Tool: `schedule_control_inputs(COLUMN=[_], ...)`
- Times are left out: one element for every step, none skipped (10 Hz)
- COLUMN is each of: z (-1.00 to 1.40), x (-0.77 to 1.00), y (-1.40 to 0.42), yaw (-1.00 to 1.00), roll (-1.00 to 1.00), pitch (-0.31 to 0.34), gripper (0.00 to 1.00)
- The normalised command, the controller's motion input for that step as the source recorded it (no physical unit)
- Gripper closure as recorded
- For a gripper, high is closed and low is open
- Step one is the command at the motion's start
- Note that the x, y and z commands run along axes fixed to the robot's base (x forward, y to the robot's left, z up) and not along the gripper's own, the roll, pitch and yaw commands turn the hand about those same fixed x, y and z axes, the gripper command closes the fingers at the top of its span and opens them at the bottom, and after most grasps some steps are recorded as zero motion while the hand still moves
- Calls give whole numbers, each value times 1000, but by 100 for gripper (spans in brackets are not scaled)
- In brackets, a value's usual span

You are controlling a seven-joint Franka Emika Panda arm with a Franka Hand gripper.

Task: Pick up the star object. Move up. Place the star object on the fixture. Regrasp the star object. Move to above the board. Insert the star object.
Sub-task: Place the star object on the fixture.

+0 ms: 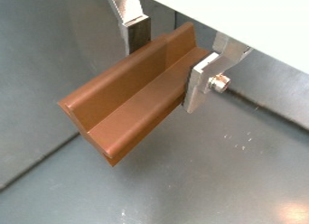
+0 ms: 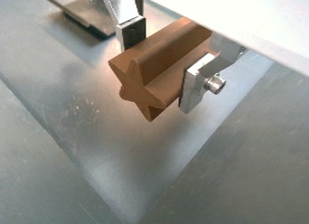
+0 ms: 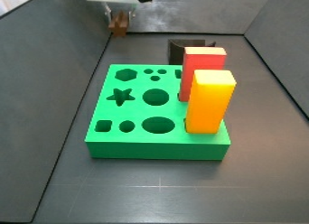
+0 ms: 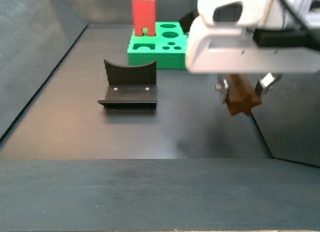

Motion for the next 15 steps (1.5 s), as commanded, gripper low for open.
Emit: schedule_control_inputs(z=[1000,1000,1000,1000,1000,1000,917,699,533,366,201,-437,-452,-449,-433], x=[0,6,-9,-11,-13,-14,-13,-5,1,6,11,1000,1000,1000,1000], y=[0,5,-2,-4,-6,-7,-7,-5,-3,-1,0,-320,-317,-290,-268], yaw=[0,1,1,-1,-3,-4,-6,-7,-8,-10,-11,6,8,24,15], roll=[0,4,-5,-9,-11,-14,-18,-24,-30,-35,-40,152,151,124,85], pitch=[0,-12,11,15,18,21,28,38,49,58,65,-476,-473,-367,-249], gripper=[100,100,100,100,100,100,100,100,100,100,100,100,100,100,100])
